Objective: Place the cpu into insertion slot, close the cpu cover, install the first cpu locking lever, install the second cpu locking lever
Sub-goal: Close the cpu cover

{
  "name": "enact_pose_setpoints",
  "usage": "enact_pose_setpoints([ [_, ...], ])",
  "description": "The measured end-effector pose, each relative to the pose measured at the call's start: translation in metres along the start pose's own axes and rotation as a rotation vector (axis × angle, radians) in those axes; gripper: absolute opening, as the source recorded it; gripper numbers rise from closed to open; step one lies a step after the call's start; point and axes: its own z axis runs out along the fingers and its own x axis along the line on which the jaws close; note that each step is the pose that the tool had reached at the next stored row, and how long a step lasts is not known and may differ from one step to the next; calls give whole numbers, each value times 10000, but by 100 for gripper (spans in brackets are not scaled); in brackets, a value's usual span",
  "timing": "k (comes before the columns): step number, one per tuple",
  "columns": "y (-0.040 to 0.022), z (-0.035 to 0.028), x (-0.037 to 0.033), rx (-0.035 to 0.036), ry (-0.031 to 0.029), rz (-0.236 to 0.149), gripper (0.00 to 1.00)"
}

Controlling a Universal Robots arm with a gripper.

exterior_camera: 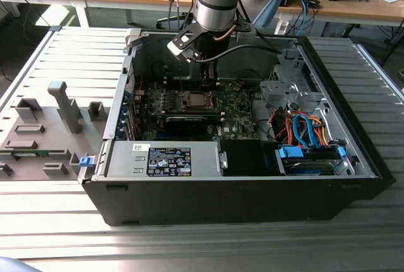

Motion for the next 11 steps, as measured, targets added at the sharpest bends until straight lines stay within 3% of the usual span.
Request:
enact_pose_setpoints([
  [11,-22,11,-21,0,-1,0,11],
])
